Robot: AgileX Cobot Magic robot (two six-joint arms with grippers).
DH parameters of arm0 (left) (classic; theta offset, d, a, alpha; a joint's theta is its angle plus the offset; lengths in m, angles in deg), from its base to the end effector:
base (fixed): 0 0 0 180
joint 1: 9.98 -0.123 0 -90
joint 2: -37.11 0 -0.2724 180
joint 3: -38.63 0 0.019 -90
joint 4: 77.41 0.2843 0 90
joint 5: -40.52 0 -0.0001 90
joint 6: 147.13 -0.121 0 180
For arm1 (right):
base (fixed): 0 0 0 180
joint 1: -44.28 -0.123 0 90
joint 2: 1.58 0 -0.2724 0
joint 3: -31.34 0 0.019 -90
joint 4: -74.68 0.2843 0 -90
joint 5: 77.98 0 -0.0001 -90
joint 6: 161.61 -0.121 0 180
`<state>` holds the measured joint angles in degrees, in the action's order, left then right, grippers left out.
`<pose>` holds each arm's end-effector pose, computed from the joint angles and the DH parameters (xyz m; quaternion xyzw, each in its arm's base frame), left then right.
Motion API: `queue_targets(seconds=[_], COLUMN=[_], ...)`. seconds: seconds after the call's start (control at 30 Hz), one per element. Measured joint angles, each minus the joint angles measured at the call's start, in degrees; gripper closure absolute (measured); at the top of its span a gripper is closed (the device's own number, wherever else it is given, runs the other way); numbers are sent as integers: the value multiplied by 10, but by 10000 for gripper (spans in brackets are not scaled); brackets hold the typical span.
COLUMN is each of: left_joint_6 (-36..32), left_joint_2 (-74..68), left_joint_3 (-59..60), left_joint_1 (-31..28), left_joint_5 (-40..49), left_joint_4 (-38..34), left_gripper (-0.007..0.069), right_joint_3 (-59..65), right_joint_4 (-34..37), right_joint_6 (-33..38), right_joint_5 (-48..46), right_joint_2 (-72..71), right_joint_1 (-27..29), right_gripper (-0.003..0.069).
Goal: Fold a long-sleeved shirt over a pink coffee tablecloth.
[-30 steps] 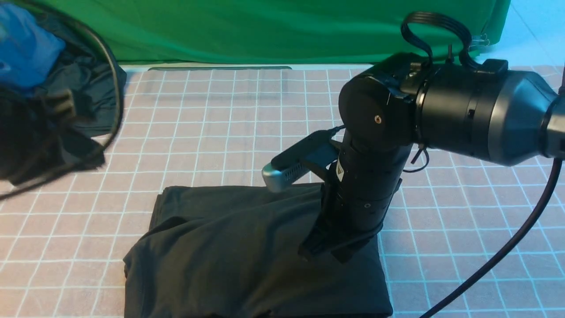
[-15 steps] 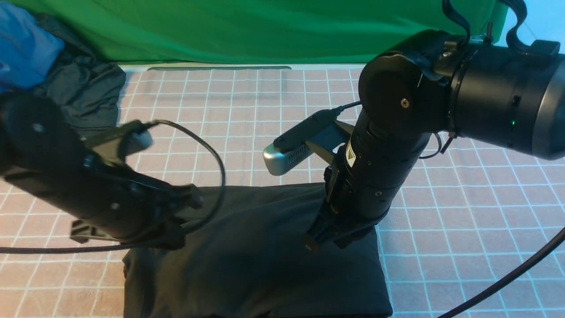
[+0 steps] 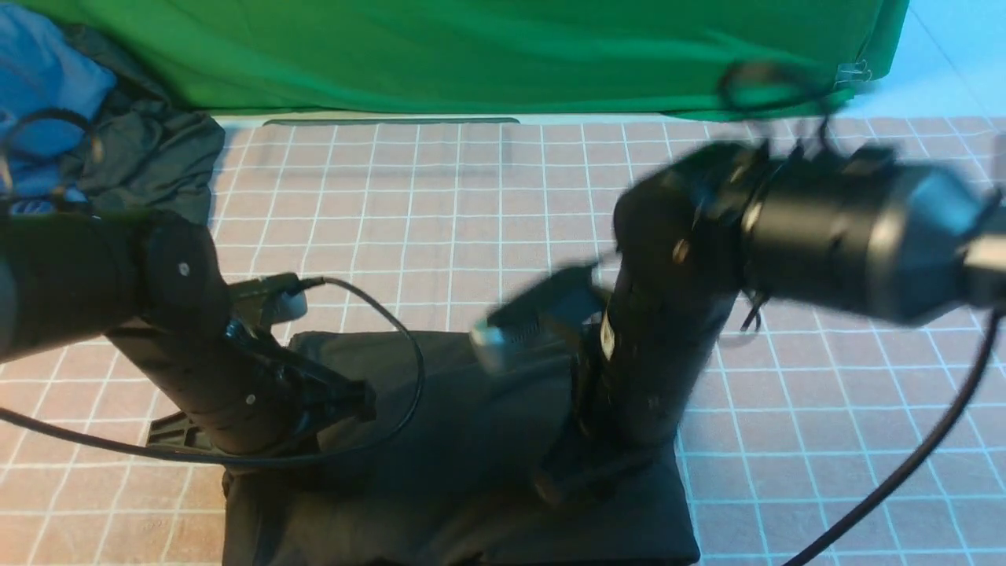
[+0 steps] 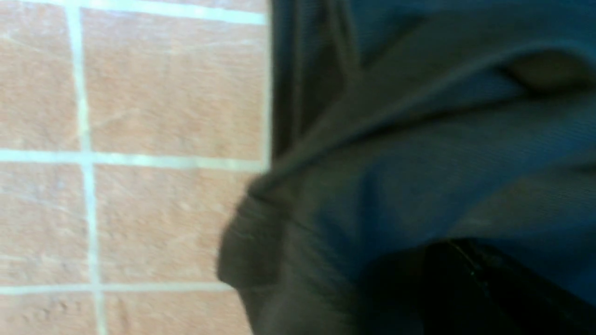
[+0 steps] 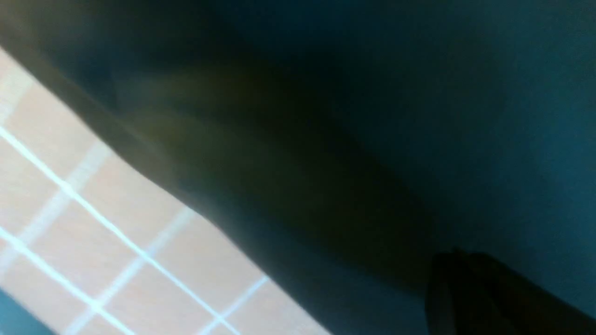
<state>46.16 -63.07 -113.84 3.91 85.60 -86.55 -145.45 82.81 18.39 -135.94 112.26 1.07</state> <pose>0.2884 -0.0853 0.1131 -0.0474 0.9951 -0.0729 0.0469 0.2691 0.2727 0.1402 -0.3344 0.9394 0.0733 0.0177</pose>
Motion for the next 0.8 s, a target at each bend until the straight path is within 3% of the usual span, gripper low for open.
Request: queue_targets(seconds=[0.27, 0.8], left_joint_6=[28, 70], left_joint_2=[-8, 54], left_joint_3=[0, 5], left_joint_1=[0, 0], left_joint_5=[8, 59], left_joint_4=[36, 113], left_gripper=[611, 611], right_joint_3=[77, 66], right_joint_4=[4, 0], right_joint_6=[0, -4], right_joint_5=[45, 45], right_joint_2=[2, -99], right_joint_1=[2, 42], right_gripper=[620, 620])
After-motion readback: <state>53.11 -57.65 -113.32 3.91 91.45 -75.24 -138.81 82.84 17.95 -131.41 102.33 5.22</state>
